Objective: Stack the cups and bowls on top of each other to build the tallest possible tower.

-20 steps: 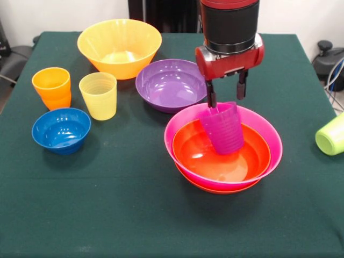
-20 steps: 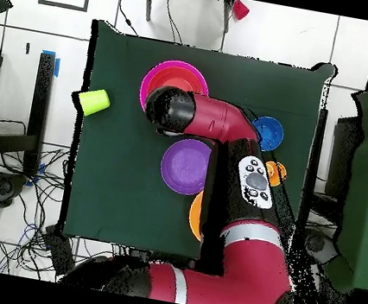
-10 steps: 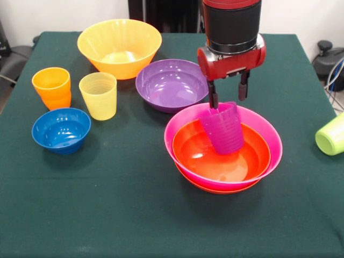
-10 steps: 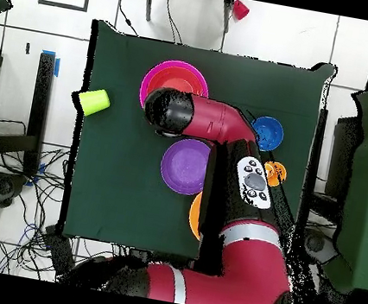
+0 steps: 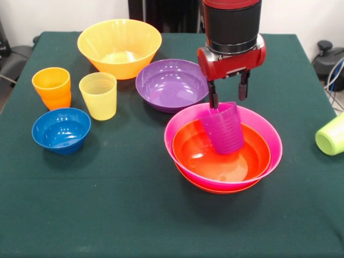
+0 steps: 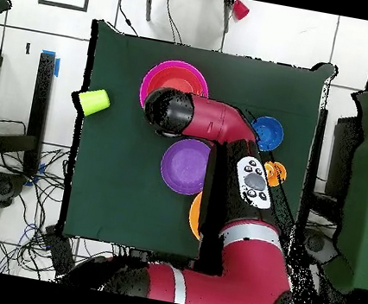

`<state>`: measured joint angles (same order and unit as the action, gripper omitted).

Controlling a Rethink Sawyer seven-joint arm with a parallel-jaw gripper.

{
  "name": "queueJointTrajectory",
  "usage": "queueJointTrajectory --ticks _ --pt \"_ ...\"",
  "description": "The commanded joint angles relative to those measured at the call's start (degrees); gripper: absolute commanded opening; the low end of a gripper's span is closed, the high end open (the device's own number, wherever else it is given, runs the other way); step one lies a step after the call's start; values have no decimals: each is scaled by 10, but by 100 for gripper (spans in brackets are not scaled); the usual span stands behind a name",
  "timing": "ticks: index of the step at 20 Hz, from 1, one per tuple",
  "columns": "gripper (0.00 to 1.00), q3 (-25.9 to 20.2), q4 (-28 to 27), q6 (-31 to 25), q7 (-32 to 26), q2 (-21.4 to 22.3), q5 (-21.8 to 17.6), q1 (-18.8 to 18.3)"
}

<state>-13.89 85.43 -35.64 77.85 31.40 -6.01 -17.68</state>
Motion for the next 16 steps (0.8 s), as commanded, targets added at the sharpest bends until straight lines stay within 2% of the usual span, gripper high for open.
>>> queueJointTrajectory --ticks 1,11,16 --pt "100 -8 9 1 75 -18 -3 12" --pt "100 -23 14 23 80 -27 7 14" --pt "100 -51 32 38 66 -27 16 -5"
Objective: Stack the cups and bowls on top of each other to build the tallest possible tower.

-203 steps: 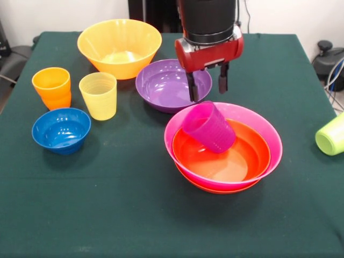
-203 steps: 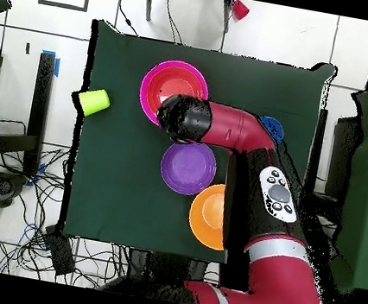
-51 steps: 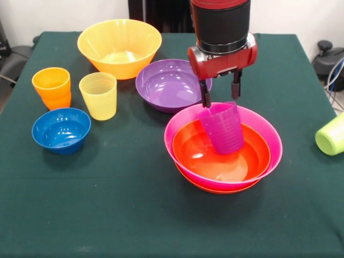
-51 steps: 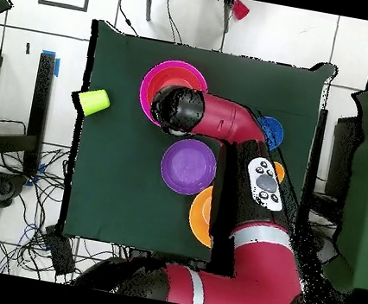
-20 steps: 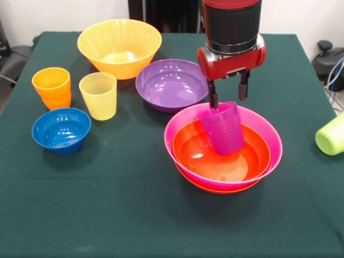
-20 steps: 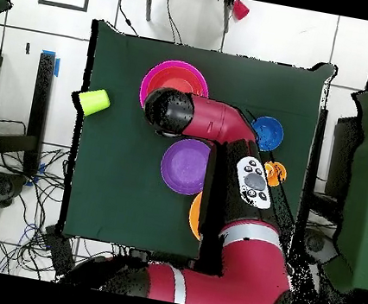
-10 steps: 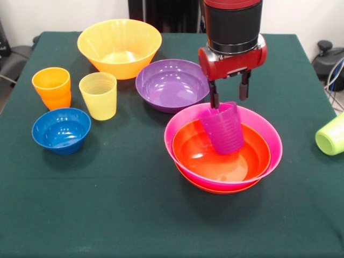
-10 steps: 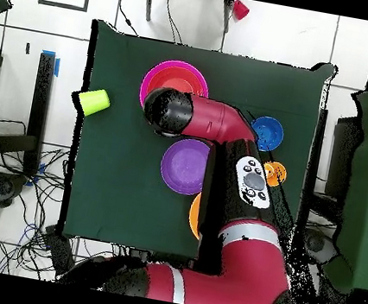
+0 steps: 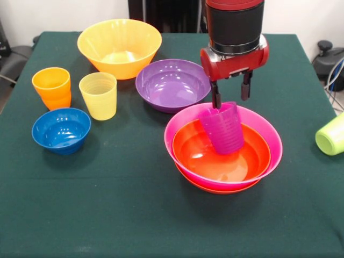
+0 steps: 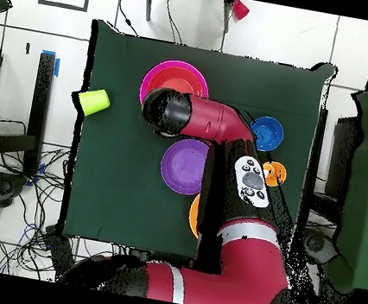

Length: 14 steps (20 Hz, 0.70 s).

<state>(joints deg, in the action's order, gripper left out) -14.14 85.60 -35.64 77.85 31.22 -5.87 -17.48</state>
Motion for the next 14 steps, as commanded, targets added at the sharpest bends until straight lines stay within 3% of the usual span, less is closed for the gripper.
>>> queueJointTrajectory --ticks 1,8,14 --pt "100 -51 31 40 63 -26 15 -8" --pt "100 -114 50 88 24 -40 12 -54" --pt "100 -154 59 140 8 -49 -20 -82"
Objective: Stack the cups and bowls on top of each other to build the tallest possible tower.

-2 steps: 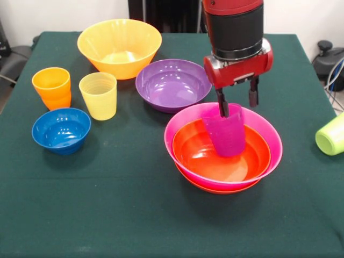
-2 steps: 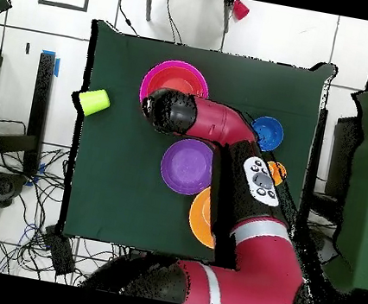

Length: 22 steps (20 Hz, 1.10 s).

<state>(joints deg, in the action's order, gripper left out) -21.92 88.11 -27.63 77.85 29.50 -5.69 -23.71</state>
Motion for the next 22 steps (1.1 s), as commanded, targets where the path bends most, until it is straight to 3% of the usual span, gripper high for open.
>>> queueJointTrajectory --ticks 1,8,22 --pt "100 -80 34 65 7 -33 -27 -23" --pt "100 -110 41 67 -11 -39 -43 -47" --pt "100 -75 33 39 9 -12 -52 -28"
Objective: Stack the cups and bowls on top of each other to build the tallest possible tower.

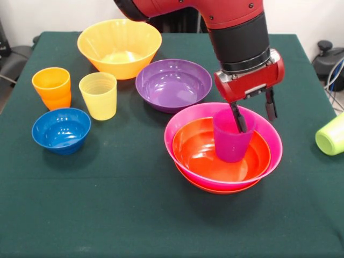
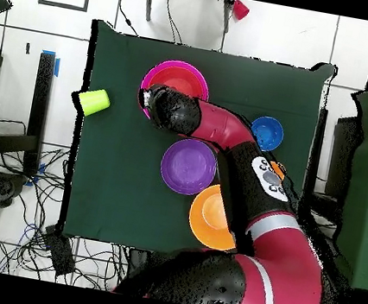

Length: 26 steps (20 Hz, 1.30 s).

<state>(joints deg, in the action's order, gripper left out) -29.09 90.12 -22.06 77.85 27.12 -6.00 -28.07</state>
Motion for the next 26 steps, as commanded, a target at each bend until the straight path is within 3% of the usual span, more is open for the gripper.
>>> queueJointTrajectory --ticks 1,10,26 --pt "100 -4 16 -20 10 16 -47 15" --pt "100 -1 22 -118 -3 79 -26 9" --pt "100 -26 74 -198 -41 174 -24 -55"
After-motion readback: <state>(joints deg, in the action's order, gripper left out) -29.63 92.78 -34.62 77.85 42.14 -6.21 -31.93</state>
